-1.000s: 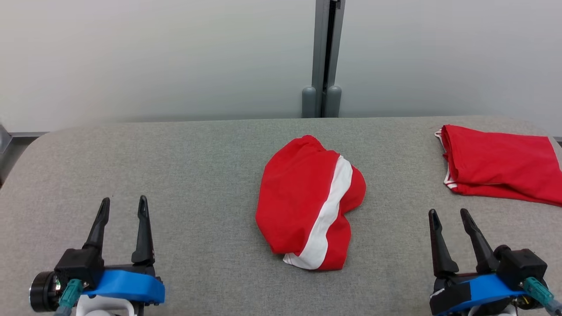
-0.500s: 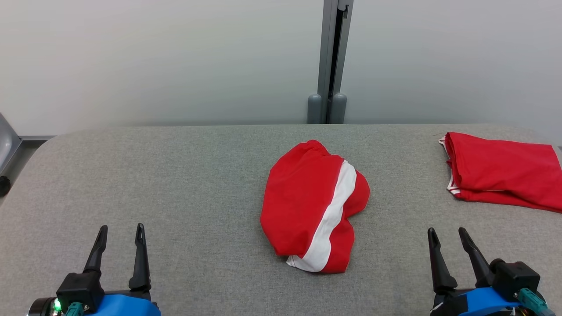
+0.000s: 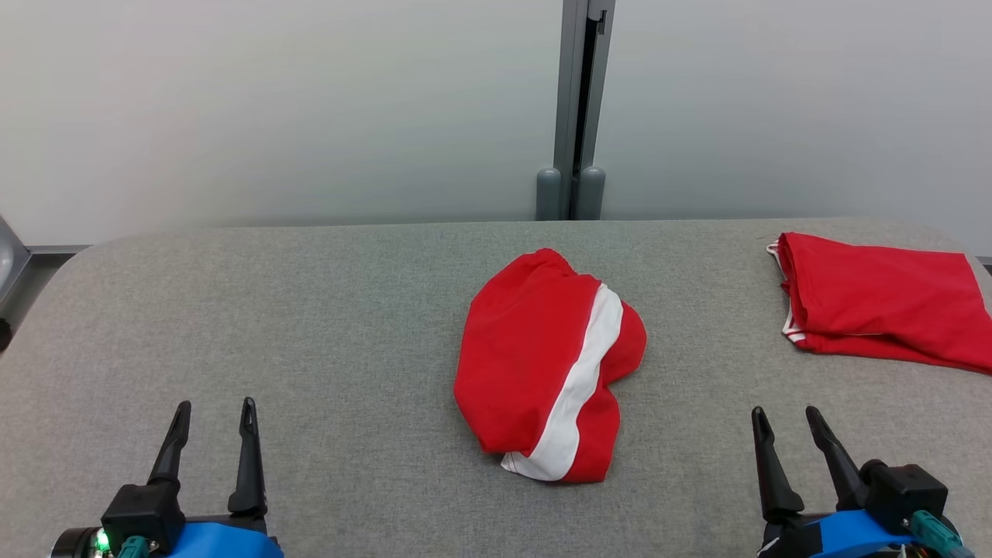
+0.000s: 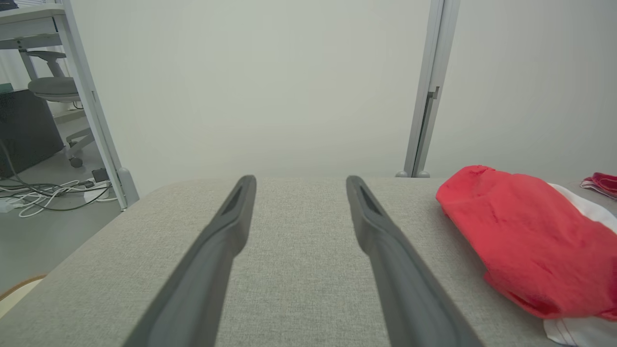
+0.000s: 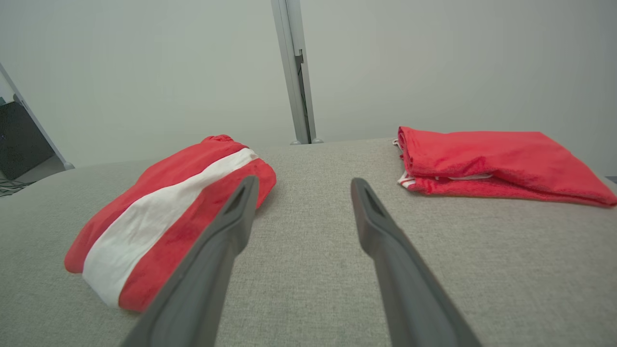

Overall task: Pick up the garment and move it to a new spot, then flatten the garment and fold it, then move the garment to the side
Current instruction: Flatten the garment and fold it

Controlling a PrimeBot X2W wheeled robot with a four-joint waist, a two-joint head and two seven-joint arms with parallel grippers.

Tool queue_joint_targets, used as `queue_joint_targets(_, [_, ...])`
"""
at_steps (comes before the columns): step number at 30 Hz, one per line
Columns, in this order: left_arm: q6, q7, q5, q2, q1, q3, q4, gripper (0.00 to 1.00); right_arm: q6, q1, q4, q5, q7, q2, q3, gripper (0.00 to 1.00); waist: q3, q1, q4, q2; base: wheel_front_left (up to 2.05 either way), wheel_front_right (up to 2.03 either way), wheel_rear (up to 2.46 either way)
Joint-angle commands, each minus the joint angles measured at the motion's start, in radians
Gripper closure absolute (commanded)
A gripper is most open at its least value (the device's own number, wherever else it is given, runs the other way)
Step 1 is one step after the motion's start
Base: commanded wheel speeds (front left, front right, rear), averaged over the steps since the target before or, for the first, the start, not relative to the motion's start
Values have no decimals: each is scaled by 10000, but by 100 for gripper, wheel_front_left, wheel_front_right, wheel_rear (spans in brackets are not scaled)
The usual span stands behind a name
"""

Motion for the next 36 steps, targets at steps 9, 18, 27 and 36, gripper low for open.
queue_joint_targets(9, [-145, -42, 262, -131, -146, 201, 80, 0, 1, -7, 62, -16, -32, -19, 1, 0, 7, 0, 25, 0, 0, 0, 0])
queue_joint_targets(18, [-255, -43, 389, -197, -195, 300, 97, 0, 1, -54, 106, 30, -32, -19, -16, 0, 52, 0, 60, 0, 0, 0, 0])
queue_joint_targets(27, [-336, -43, 473, -274, -296, 352, 116, 0, 1, -744, 152, -272, -32, -19, -272, 0, 151, 0, 150, 0, 0, 0, 0])
queue_joint_targets(36, [-450, -43, 528, -431, -669, 142, 172, 0, 1, -2751, 809, -680, 136, -119, 73, 0, 469, 0, 678, 0, 0, 0, 0])
